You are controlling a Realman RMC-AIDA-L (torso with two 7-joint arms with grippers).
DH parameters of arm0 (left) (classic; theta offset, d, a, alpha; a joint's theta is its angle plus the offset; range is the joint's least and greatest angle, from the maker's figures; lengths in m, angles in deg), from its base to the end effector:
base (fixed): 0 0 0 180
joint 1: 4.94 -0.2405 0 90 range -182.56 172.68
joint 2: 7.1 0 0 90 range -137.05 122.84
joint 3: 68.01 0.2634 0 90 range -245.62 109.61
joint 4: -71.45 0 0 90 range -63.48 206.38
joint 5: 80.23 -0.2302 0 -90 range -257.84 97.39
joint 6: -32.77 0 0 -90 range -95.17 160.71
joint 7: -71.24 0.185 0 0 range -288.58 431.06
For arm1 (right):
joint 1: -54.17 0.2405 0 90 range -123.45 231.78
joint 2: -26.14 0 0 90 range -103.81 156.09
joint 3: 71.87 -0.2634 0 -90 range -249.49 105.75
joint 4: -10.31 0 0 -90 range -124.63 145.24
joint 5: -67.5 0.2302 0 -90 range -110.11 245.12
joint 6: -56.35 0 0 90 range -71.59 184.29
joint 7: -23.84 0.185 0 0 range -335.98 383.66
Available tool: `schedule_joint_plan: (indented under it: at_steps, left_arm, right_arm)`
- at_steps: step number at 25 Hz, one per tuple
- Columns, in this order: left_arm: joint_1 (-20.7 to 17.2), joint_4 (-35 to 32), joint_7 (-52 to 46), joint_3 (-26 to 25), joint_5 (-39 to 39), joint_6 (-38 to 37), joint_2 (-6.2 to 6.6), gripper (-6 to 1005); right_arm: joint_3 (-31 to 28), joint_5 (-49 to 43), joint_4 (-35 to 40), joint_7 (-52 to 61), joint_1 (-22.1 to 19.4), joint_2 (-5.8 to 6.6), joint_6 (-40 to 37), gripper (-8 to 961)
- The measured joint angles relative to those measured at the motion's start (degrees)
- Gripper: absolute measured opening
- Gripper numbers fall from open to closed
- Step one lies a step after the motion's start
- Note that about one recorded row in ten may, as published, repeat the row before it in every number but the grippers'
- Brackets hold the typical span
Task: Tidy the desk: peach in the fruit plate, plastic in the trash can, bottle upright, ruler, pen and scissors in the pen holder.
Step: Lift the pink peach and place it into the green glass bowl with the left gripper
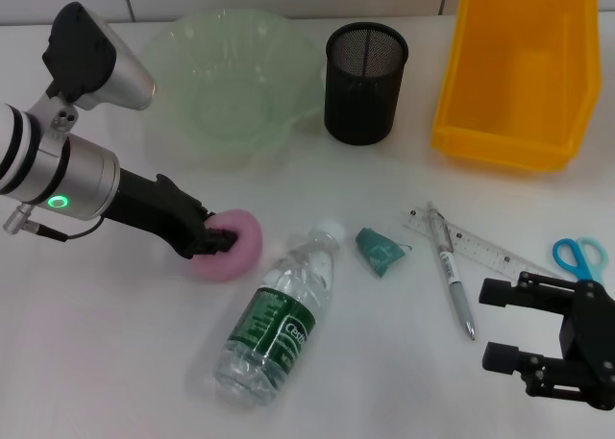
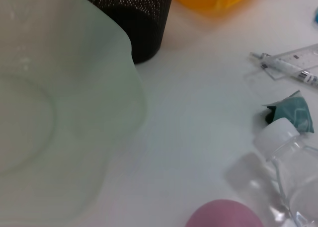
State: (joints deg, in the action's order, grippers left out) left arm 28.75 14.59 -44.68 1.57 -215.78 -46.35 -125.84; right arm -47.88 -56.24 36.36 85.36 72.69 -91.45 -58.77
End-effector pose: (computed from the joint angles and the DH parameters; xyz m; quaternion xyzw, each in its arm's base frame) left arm -0.2474 0.3884 -0.0664 -0.9588 -0.2521 0.0753 0.1068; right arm 0.3003 0.2275 -0.0275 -0.9025 0.2057 0.3760 0.0418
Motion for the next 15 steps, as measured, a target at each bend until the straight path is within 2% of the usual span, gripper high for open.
schedule_joint_plan:
  at_steps: [5,9,10,11,12,15]
  left_arm:
    - [-0.48,-1.15,-0.09,-2.20,5.09,-0.26,0.17,232]
    - [-0.46,-4.59,-0.11,-8.28,10.40,-1.15,0.36,203]
    - [-0.46,-4.59,-0.11,-8.28,10.40,-1.15,0.36,196]
    - [0.05,-6.92,-0.12,-12.14,12.64,-1.30,0.40,189]
    - [0.39,-7.45,-0.11,-13.45,13.35,-0.98,0.40,185]
    - [2.77,-6.28,0.16,-17.30,14.50,4.92,0.43,173]
  right_arm:
    - [-0.07,0.00,-0.04,0.00,0.10,0.00,-0.01,709]
    - [-0.09,0.00,-0.04,0.00,-0.05,-0.08,-0.01,710]
    - [-0.09,0.00,-0.03,0.00,-0.12,-0.10,-0.01,710]
    - [-0.09,0.00,-0.04,0.00,-0.20,-0.15,-0.01,710]
    - [-0.09,0.00,-0.03,0.00,-0.26,-0.20,-0.01,710]
    - [-0.09,0.01,-0.03,0.00,-0.33,-0.45,-0.01,710]
